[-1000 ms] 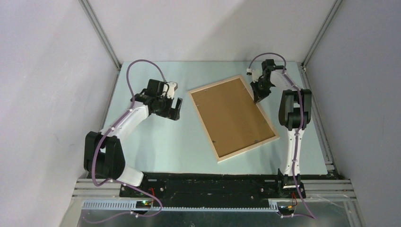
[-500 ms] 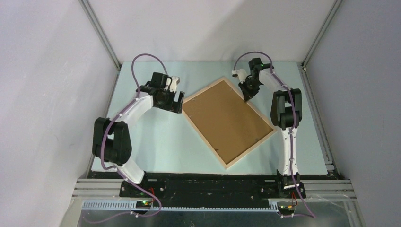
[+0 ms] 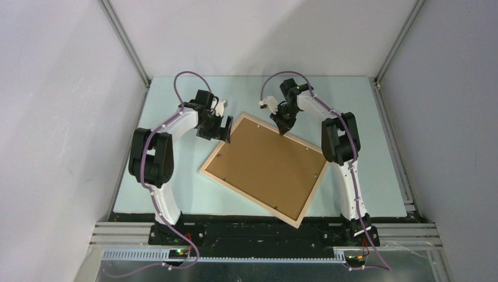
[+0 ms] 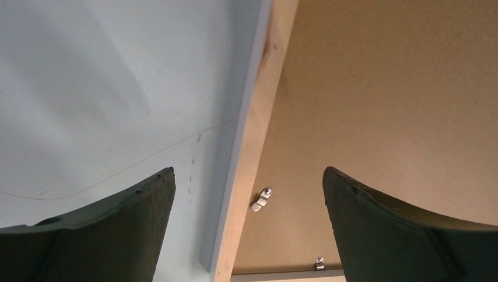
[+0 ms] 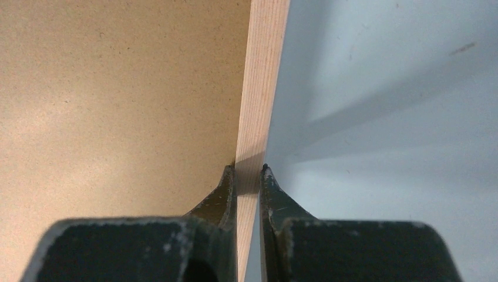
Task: Put the photo into the frame
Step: Adjust the photo frame at the center of the board.
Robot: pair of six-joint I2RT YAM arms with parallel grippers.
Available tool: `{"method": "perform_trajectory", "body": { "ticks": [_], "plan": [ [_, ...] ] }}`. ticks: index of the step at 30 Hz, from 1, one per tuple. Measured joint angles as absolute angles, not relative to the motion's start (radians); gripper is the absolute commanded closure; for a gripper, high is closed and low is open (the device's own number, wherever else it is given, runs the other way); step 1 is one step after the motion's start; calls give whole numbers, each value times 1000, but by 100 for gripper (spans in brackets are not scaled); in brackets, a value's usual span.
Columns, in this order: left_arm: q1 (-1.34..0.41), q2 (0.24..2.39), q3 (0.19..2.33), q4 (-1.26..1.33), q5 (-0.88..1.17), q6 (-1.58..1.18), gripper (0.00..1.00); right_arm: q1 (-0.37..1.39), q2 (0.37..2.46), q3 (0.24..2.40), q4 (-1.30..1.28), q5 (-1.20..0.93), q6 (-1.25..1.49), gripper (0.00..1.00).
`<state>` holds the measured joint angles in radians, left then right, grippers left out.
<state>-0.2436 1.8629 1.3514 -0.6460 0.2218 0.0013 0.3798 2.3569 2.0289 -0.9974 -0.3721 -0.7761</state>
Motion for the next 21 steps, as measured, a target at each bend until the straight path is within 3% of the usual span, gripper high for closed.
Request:
{"method": "perform_trajectory", "body": {
  "ticks": [10, 21],
  "plan": [
    [-244, 1863, 1304, -702, 212, 79, 1, 391, 2397, 2098, -1051, -394, -778, 81],
    [-244, 1880, 1345, -729, 220, 85, 30, 375, 2394, 2079, -968, -402, -667, 45]
  ]
}}
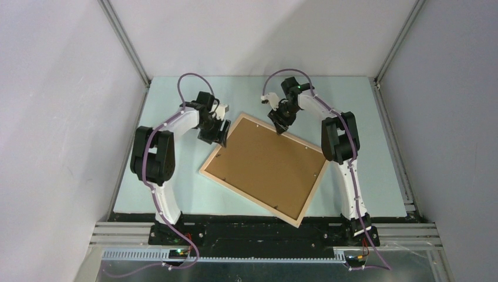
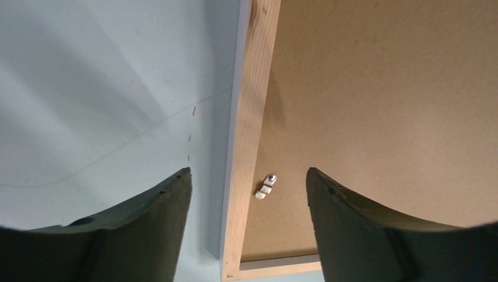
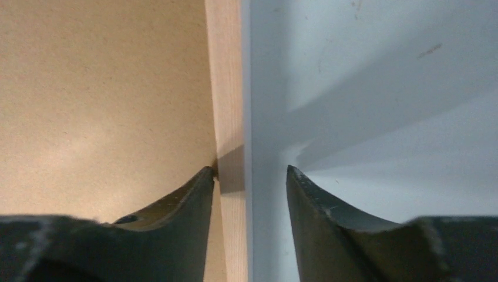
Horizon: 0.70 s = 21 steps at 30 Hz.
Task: Put the photo into the frame
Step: Adjust the photo frame at the center of the board.
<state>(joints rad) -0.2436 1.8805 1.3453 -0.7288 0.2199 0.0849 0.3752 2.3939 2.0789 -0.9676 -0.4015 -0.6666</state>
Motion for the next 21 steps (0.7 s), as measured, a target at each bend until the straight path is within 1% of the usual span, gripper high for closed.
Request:
{"method": "perform_trajectory", "body": {
  "ticks": [3, 7, 14, 16, 18, 19, 20, 21],
  "plan": [
    [-244, 1914, 1391, -727, 240, 78, 36, 357, 2366, 2029, -937, -401, -622, 37],
    [-244, 1964, 1437, -721, 265, 67, 42, 315, 2305, 1951, -908, -398, -566, 31],
    [-247, 2023, 1472, -721, 275, 49, 50, 226, 2078, 1738, -847, -388, -461, 25],
    [-248, 2036, 1481, -721, 276, 42, 54, 203, 2011, 1676, -828, -384, -437, 24],
    [-249, 2045, 1487, -720, 278, 32, 63, 181, 1934, 1595, -813, -378, -416, 24],
    [-249, 2048, 1487, -720, 279, 27, 72, 171, 1896, 1552, -808, -374, -409, 23],
    [-250, 2049, 1487, -720, 284, 25, 77, 164, 1858, 1506, -798, -371, -403, 23],
    [-250, 2049, 1488, -720, 284, 25, 88, 156, 1818, 1456, -795, -369, -399, 23]
  ]
}}
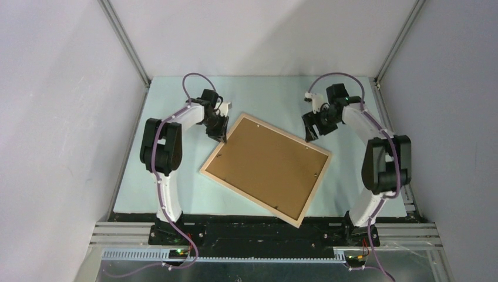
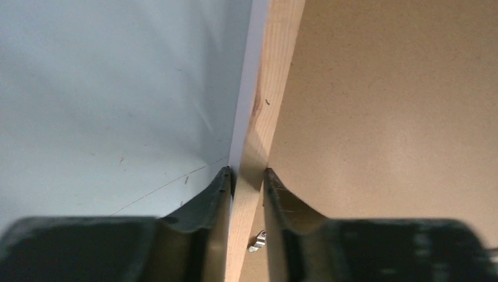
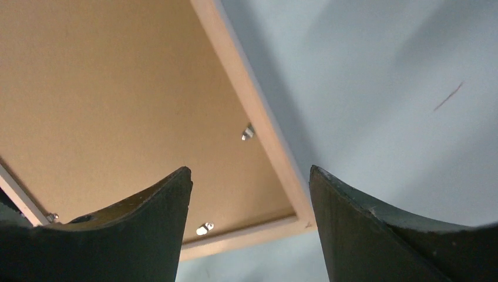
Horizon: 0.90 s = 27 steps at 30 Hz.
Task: Put the photo into the frame
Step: Adjust the photo frame at the center of the board.
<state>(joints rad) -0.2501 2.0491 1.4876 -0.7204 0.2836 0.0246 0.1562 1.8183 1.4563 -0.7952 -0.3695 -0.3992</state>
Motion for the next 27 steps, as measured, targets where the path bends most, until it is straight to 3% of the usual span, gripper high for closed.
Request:
{"method": "perform_trajectory", "body": {
  "ticks": [2, 4, 18, 27],
  "plan": [
    [-248, 2049, 1493, -721, 291, 16, 98, 139, 1752, 1372, -795, -369, -395, 24],
    [-252, 2050, 1493, -723, 293, 24, 100, 115, 1681, 1280, -805, -372, -395, 24],
    [-248, 1982, 1375, -600, 292, -89, 100, 3, 1528, 1044, -789, -353, -392, 27],
    [-218, 1890, 1214, -489, 335, -175, 100, -17, 1668, 1087, -720, -288, -303, 42]
  ]
}}
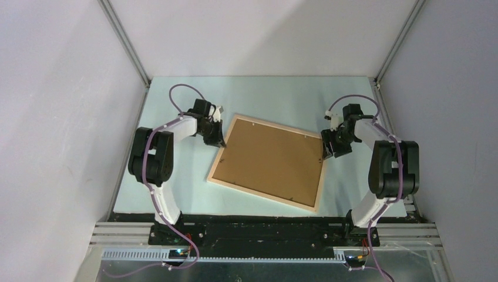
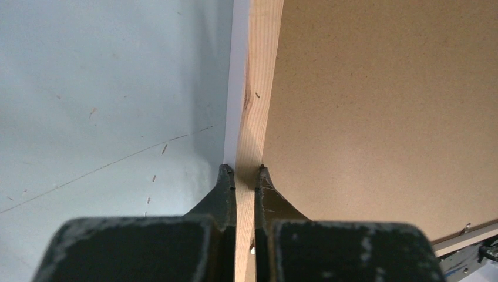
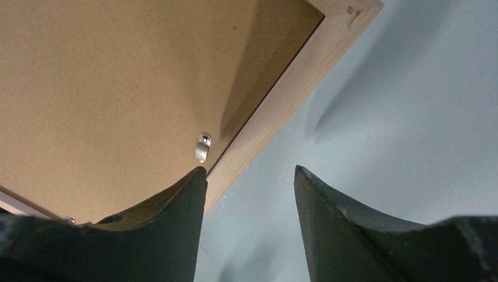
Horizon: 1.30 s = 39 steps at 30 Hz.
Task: Put the photo into the frame
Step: Adjust the photo frame at the center of the board.
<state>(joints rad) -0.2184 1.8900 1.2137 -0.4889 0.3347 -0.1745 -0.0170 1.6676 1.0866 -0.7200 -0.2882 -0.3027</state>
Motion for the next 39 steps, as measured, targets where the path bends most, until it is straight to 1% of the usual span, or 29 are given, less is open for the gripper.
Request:
{"method": "perform_trajectory", "body": {
  "ticks": [6, 10, 12, 14, 16, 21, 23, 25, 26, 27, 28, 29, 30, 31, 32, 34, 39],
  "plan": [
    [-198, 1856, 1148, -434, 374, -202, 100, -17, 1778, 1153, -715, -322, -243, 53],
    [-189, 1842, 1121, -417, 398, -204, 100, -17, 1836, 1215, -715, -332, -211, 68],
    [-185, 1834, 1107, -410, 409, -205, 100, -22, 1856, 1235, -715, -334, -196, 72],
    [-180, 1830, 1098, -405, 422, -204, 100, -30, 1873, 1253, -722, -339, -182, 80],
    [-175, 1826, 1091, -403, 433, -202, 100, -33, 1888, 1274, -735, -341, -164, 85],
    [-165, 1819, 1075, -406, 464, -199, 100, -36, 1944, 1354, -747, -348, -146, 88],
    [-163, 1819, 1075, -413, 475, -199, 99, -36, 1978, 1404, -754, -352, -147, 87],
    [-163, 1819, 1075, -422, 479, -199, 94, -36, 2007, 1449, -759, -357, -150, 83],
    [-163, 1818, 1075, -425, 481, -199, 87, -35, 2022, 1471, -759, -360, -152, 78],
    [-163, 1818, 1075, -429, 482, -199, 83, -35, 2036, 1489, -760, -363, -154, 75],
    [-163, 1817, 1075, -432, 482, -196, 77, -35, 2045, 1503, -762, -366, -156, 68],
    [-163, 1817, 1074, -436, 483, -191, 74, -34, 2053, 1515, -762, -371, -159, 65],
    [-163, 1816, 1073, -440, 484, -184, 68, -33, 2056, 1520, -760, -373, -161, 58],
    [-163, 1816, 1071, -444, 486, -179, 66, -33, 2056, 1521, -757, -378, -165, 55],
    [-163, 1814, 1067, -451, 490, -174, 62, -32, 2056, 1522, -757, -383, -173, 50],
    [-163, 1813, 1057, -474, 502, -165, 58, -30, 2056, 1522, -754, -385, -179, 44],
    [-168, 1804, 1053, -519, 527, -158, 52, -28, 2036, 1499, -740, -388, -200, 40]
  ]
}}
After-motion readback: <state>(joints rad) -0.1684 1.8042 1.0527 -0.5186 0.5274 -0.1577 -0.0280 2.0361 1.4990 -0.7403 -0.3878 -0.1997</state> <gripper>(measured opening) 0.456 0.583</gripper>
